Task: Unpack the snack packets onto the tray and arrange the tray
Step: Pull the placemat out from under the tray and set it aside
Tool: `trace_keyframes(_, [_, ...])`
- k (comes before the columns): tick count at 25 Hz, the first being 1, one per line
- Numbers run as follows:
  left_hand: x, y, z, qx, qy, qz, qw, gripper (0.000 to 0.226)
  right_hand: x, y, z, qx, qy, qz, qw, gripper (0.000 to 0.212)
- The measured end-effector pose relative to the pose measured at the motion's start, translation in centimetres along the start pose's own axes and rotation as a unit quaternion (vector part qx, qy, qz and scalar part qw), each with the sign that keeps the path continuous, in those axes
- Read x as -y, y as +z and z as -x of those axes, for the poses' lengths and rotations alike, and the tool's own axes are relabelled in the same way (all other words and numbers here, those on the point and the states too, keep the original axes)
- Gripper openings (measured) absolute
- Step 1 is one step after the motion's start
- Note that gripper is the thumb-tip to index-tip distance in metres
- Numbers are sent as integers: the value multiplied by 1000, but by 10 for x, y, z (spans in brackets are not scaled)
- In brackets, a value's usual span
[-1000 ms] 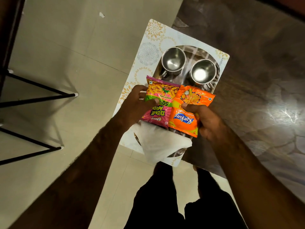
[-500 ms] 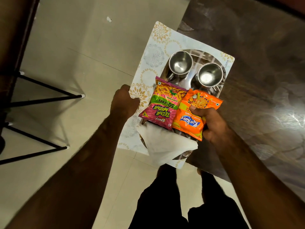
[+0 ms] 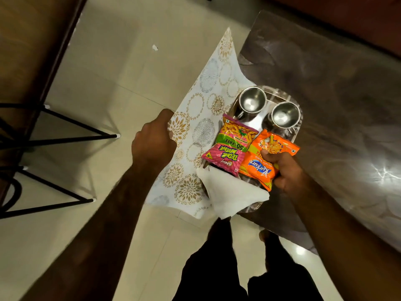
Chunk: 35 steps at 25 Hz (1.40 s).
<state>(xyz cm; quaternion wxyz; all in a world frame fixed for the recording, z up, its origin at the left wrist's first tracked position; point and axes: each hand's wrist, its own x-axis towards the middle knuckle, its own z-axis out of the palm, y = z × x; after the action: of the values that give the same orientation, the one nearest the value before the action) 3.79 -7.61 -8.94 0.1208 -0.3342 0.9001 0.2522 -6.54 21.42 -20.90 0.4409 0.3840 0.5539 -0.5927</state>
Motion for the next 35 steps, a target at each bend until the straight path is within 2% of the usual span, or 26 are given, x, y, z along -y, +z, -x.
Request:
trace_keyframes(4, [-12, -31, 15, -32, 20, -28, 999, 39, 4, -2, -3, 0, -11, -6, 1000, 14])
trace_keyframes(10, [-24, -67, 27, -84, 36, -72, 993, 37, 10, 6, -10, 9, -11, 14, 1000, 14])
trace_keyframes(16, [-30, -93, 40, -107, 33, -80, 991, 34, 10, 12, -11, 4, -19, 27, 999, 37])
trace_keyframes(20, [-31, -110, 39, -156, 13, -55, 986, 32, 3, 16, -13, -4, -6, 37, 999, 32])
trace_keyframes(23, [-36, -116, 39, -145, 10, -47, 988, 32, 1, 16, -11, -15, -17, 42, 999, 29])
trace_keyframes(27, [-43, -123, 43, -146, 18, -42, 988, 30, 1, 5, 5, -22, -87, 48, 995, 47])
trace_keyframes(30, [-50, -132, 49, -128, 42, -38, 990, 29, 4, -4, 24, -73, -161, 64, 982, 44])
trace_keyframes(31, [-54, -137, 52, -122, 45, -40, 991, 30, 8, -8, 32, -108, -200, 101, 968, 46])
trace_keyframes(33, [-61, -152, 57, -119, 52, -49, 990, 32, 22, -11, 54, -179, -251, 194, 931, 69])
trace_keyframes(35, [-65, -174, 62, -128, 57, -72, 987, 35, 40, -10, 79, -193, -296, 259, 899, 78])
